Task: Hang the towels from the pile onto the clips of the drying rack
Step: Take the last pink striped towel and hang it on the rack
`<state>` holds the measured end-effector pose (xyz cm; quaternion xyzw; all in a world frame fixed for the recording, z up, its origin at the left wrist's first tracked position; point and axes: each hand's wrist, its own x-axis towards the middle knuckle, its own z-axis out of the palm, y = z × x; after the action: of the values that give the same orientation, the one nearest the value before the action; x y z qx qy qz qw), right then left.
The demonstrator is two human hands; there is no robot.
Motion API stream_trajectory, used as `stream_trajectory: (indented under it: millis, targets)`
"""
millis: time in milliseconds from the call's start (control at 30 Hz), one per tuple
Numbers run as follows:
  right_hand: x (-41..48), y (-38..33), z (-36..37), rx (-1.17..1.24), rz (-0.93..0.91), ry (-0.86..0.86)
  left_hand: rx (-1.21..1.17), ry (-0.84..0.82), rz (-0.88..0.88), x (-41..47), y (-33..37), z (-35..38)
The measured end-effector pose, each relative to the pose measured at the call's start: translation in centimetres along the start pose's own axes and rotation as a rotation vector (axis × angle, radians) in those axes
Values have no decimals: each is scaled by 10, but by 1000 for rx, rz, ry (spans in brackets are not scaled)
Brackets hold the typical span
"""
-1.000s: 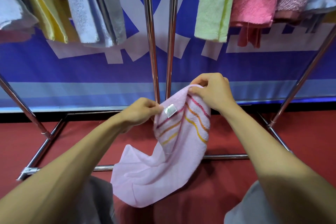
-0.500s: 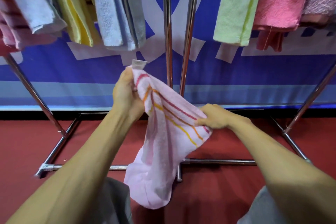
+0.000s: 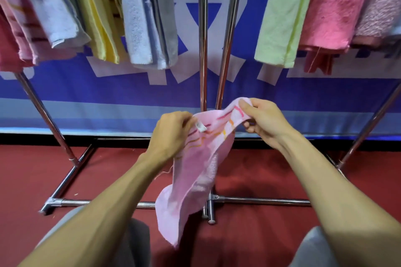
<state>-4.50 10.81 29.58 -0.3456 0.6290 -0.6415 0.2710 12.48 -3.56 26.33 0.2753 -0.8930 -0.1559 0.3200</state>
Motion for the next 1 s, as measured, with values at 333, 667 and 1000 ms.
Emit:
stream_trajectory:
  millis: [333,667,1000]
  targets:
    - [2,19,14,-590,-176,-66,-422,-112,-359,-2,31,12]
    - [-15,15,30,-845,-236,-166,-840,-110,-688,-6,43,12]
    - [-24,19,38,-997,-121,-152,-1017,-184,-794,-11,48,15]
